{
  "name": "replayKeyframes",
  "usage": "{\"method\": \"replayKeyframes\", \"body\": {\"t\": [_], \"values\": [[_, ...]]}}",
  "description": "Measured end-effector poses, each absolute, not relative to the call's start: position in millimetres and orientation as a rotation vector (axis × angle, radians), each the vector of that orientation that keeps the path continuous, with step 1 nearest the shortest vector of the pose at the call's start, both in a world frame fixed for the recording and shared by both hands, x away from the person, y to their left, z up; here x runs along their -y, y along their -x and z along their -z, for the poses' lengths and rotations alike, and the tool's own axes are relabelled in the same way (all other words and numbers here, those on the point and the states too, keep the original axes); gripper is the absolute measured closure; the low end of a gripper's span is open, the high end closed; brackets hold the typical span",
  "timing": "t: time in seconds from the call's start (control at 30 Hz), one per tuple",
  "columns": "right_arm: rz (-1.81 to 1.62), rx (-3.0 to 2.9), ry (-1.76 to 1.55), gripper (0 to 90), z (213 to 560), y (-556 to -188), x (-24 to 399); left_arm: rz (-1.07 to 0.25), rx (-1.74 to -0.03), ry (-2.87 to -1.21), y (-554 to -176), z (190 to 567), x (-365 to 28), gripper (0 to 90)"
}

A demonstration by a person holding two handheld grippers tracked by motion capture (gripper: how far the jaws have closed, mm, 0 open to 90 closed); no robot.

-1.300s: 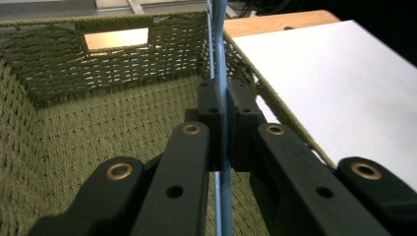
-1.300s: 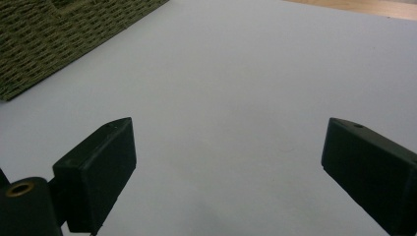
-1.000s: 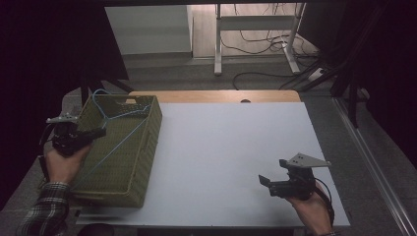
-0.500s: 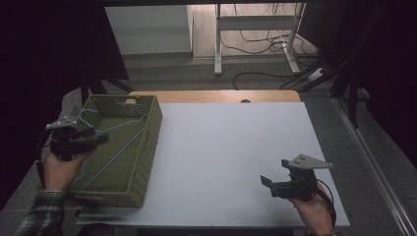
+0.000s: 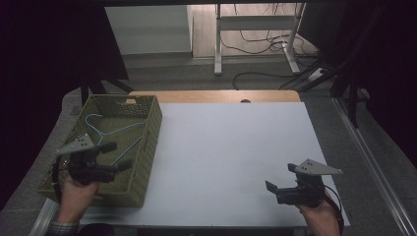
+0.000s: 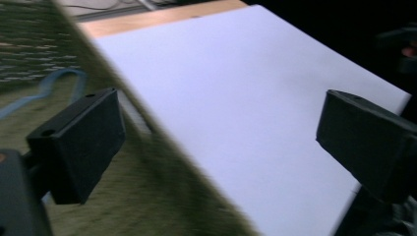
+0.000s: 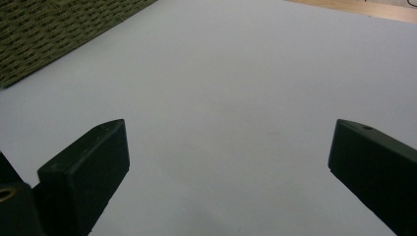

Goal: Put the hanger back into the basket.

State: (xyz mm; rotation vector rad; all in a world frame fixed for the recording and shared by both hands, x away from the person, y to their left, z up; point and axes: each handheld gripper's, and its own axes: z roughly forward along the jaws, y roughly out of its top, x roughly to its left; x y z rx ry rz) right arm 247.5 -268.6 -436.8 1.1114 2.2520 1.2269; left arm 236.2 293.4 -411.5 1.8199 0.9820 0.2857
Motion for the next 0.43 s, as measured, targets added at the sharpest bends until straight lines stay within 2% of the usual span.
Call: {"method": "replayKeyframes", "body": {"t": [0.23, 0.43], "values": [[-1.205, -2.268, -1.105, 1.6, 441.9, -242.4, 270.8, -0.323, -0.963, -1.923, -215.5, 436.5, -265.4, 1.5], [-1.163, -2.291, -1.085, 1.6, 447.2, -243.2, 268.0, -0.302, -0.964, -1.945, -217.1, 446.2, -265.0, 0.9]]}}
